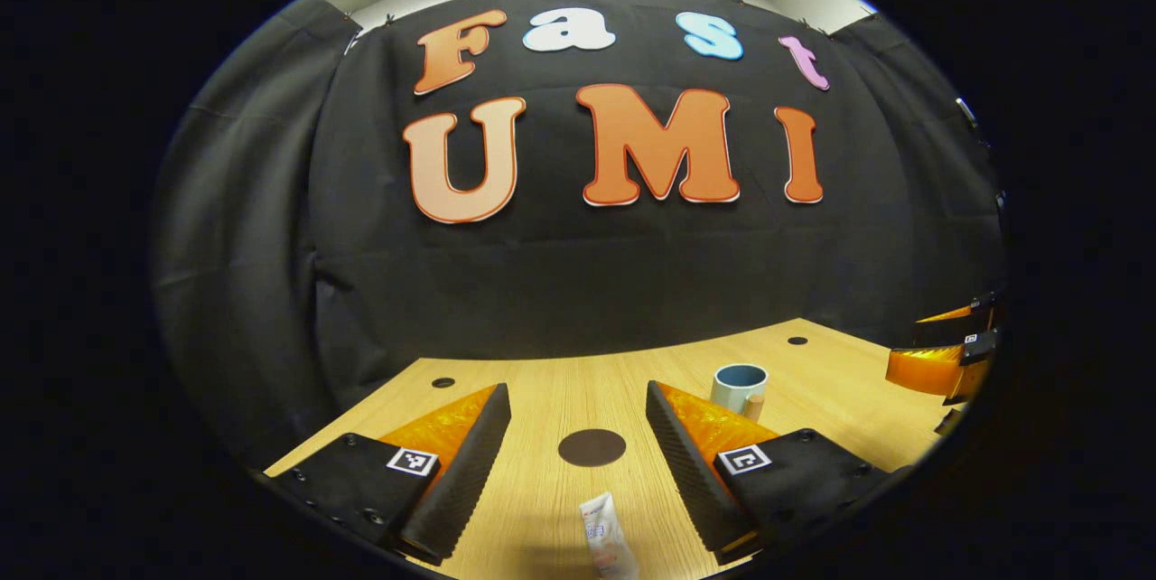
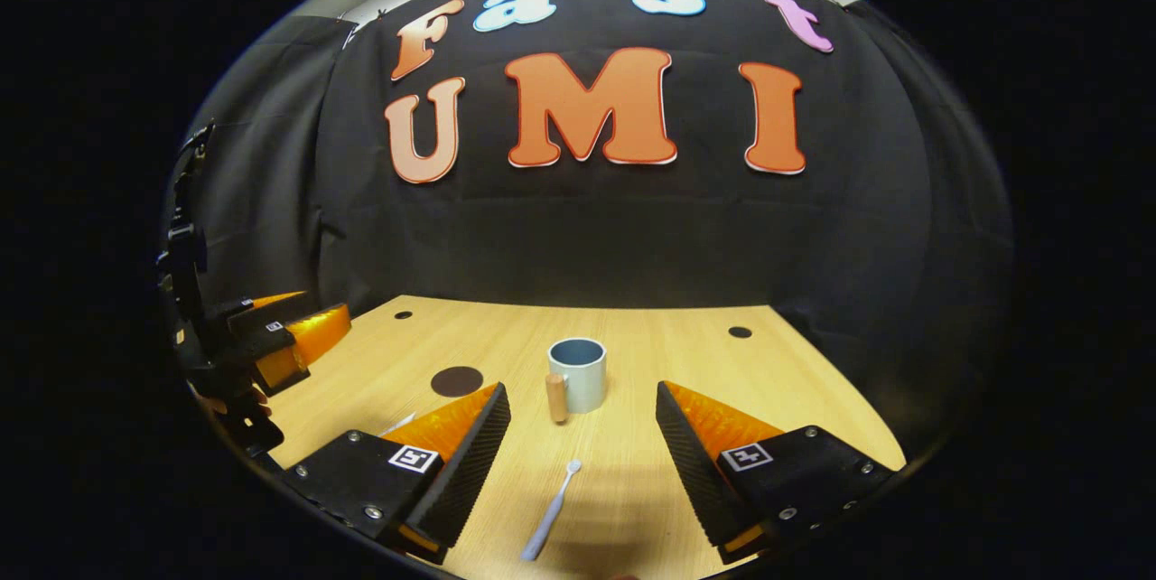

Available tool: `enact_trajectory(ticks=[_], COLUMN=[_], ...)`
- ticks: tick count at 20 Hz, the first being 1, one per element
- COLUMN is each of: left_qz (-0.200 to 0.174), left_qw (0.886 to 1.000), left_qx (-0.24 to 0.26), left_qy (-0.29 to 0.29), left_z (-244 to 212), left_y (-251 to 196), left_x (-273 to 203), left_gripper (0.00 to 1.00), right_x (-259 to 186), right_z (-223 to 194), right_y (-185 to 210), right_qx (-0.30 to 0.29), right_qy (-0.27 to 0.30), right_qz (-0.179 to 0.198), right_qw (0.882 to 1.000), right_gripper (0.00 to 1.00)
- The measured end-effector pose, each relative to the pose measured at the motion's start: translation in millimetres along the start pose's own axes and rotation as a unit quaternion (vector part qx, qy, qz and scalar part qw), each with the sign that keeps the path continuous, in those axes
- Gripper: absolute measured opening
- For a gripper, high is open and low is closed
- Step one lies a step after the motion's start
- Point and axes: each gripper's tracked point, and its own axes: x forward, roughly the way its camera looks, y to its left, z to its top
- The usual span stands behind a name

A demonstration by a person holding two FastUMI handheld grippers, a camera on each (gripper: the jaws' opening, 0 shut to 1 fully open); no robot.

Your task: Put the toothbrush and toothpaste on the desktop into the cup, then pick up the cup and place it on the coaster on the desktop.

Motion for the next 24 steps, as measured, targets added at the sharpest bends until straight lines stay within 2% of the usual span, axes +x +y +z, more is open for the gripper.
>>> enact_trajectory(ticks=[2, 5, 9, 13, 19, 20, 21, 22, 23, 24], left_qz=[-0.004, -0.006, -0.025, -0.045, -0.062, -0.061, -0.059, -0.057, -0.058, -0.061], left_qw=[0.999, 0.996, 0.987, 0.977, 0.952, 0.948, 0.942, 0.937, 0.930, 0.923], left_qx=[0.007, 0.011, 0.006, 0.002, -0.005, -0.008, -0.009, -0.014, -0.018, -0.025], left_qy=[0.032, 0.085, 0.159, 0.209, 0.298, 0.314, 0.330, 0.344, 0.363, 0.380], left_z=[-11.6, -34.9, -68.2, -91.4, -129.9, -137.7, -143.5, -149.1, -157.6, -165.2], left_y=[-1.0, 0.6, -5.9, -15.1, -17.5, -18.3, -18.9, -19.4, -21.0, -23.9], left_x=[4.3, 10.2, 13.2, 14.0, 14.0, 13.6, 10.6, 11.1, 9.2, 7.0], left_gripper=[0.97, 0.97, 0.97, 0.97, 0.97, 0.94, 0.88, 0.89, 0.88, 0.89], right_x=[5.4, 11.7, 17.9, 19.9, 19.0, 19.6, 20.3, 20.9, 20.3, 20.8], right_z=[-13.3, -27.7, -55.5, -76.1, -91.3, -93.1, -93.5, -96.5, -98.8, -103.0], right_y=[1.3, -0.6, -3.2, 1.0, 6.1, 7.7, 7.9, 8.5, 8.0, 10.0], right_qx=[0.019, 0.042, 0.051, 0.058, 0.043, 0.045, 0.047, 0.045, 0.043, 0.042], right_qy=[0.046, 0.111, 0.178, 0.232, 0.303, 0.314, 0.323, 0.333, 0.343, 0.355], right_qz=[0.015, 0.011, 0.010, 0.014, 0.024, 0.028, 0.028, 0.027, 0.024, 0.023], right_qw=[0.999, 0.993, 0.983, 0.971, 0.952, 0.948, 0.945, 0.942, 0.938, 0.934], right_gripper=[0.96, 0.95, 0.93, 0.90, 0.82, 0.80, 0.73, 0.77, 0.77, 0.69])
